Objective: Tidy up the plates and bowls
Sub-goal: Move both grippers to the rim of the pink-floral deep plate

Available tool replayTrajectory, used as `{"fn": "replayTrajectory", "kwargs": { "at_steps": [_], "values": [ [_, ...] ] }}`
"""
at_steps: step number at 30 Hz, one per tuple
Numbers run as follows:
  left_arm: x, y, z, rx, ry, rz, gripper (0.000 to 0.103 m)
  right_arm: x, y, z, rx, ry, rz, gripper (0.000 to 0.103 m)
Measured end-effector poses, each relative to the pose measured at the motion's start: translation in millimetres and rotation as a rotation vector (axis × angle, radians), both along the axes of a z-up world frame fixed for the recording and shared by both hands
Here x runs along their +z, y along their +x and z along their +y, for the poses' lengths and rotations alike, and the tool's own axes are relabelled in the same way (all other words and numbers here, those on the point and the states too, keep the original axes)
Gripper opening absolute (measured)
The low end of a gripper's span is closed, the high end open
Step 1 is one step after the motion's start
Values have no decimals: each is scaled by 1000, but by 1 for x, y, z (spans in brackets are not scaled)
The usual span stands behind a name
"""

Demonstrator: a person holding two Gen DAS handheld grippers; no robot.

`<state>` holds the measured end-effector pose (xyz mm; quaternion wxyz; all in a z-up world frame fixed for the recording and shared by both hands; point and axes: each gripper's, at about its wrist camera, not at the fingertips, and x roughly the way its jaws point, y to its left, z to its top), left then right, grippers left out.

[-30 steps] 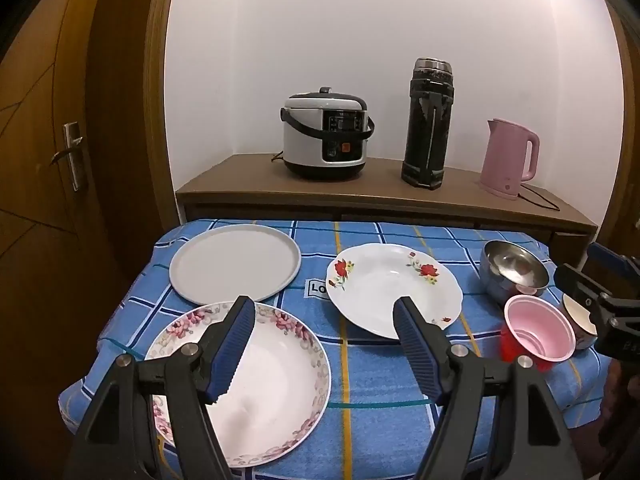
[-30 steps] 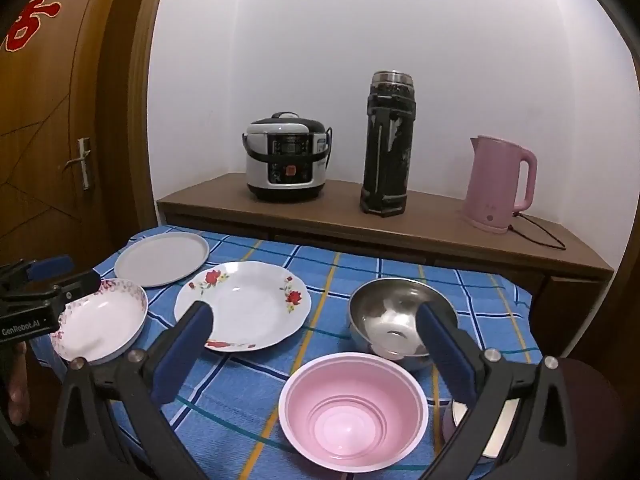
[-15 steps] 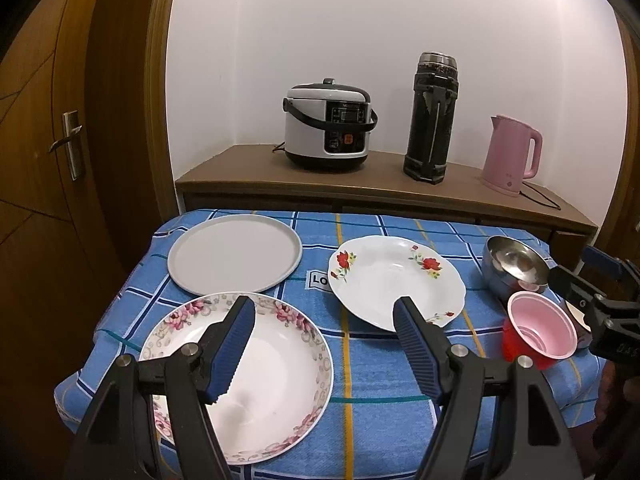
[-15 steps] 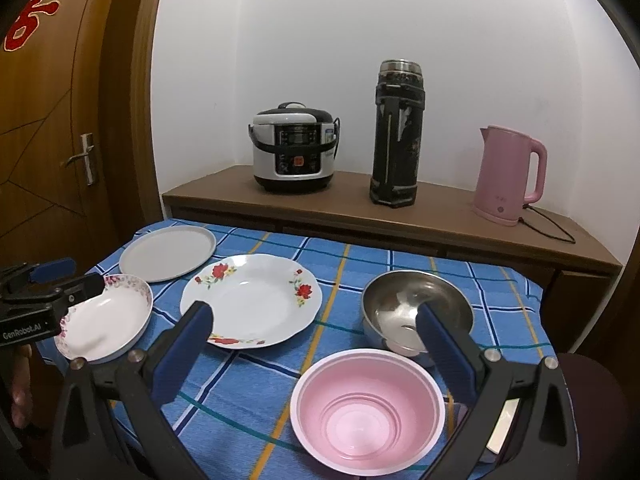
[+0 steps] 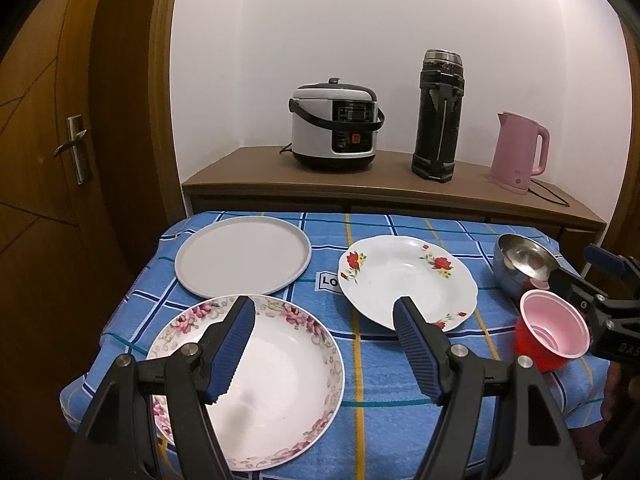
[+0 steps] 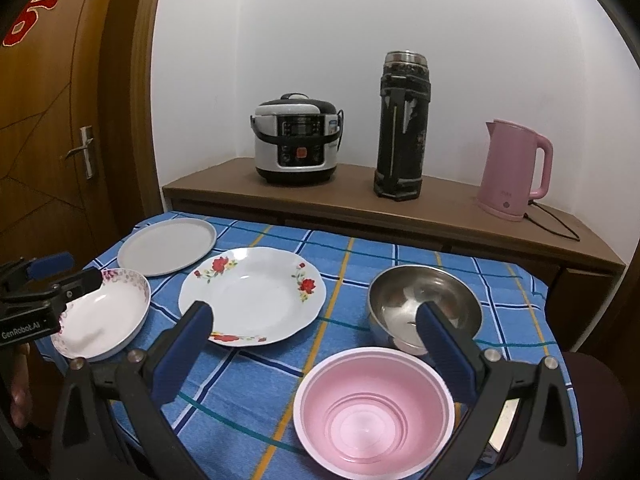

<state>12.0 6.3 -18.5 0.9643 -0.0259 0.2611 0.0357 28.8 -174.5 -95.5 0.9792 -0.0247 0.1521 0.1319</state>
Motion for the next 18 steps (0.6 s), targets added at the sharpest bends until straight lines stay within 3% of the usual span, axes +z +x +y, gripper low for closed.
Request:
{"fn": "replayTrajectory", "kwargs": {
  "at_steps": [18],
  "values": [
    [-7,4,7,25,3,4,74,-6,13,17,6,-34,22,103]
  ]
}}
